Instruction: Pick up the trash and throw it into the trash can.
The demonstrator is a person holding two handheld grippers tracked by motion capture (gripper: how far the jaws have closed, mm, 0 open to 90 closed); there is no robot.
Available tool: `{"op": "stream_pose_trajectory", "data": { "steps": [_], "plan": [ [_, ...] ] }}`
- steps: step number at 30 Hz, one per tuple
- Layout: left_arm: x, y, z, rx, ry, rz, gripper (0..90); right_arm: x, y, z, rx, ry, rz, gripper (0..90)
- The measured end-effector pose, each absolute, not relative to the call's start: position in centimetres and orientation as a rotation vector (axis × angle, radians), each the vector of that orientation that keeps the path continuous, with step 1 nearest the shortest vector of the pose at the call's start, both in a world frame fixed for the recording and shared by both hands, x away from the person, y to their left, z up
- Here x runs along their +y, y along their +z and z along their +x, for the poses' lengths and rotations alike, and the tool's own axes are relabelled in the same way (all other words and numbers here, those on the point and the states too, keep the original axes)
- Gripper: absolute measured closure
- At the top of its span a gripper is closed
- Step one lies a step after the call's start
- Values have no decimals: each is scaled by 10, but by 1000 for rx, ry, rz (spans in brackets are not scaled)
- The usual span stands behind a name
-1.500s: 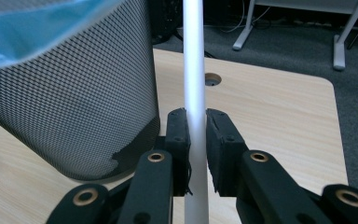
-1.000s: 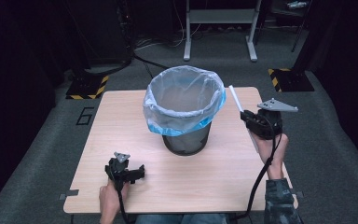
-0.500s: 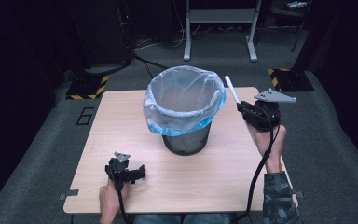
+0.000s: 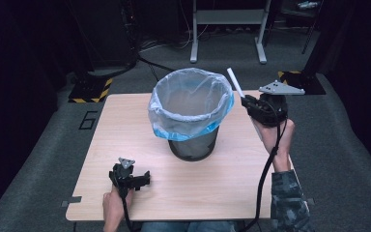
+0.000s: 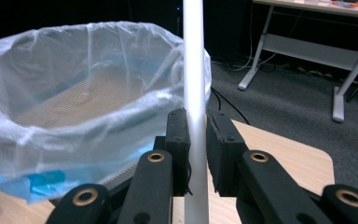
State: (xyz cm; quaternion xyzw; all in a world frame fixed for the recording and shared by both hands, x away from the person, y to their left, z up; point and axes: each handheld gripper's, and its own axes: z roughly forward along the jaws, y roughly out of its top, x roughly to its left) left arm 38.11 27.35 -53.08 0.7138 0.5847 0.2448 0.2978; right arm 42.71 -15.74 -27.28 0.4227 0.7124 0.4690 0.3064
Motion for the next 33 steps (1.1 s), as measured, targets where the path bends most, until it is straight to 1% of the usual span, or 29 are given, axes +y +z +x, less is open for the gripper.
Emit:
{"op": "stream_pose_trajectory", "data": {
  "steps": [15, 33],
  "plan": [
    [273, -531, 381, 1557, 648, 1892, 2, -138, -268, 447, 1906, 1276, 1097, 794],
    [273, -531, 381, 1554, 646, 1894, 2, -110, -242, 463, 1911, 1300, 1030, 795]
  ]
}}
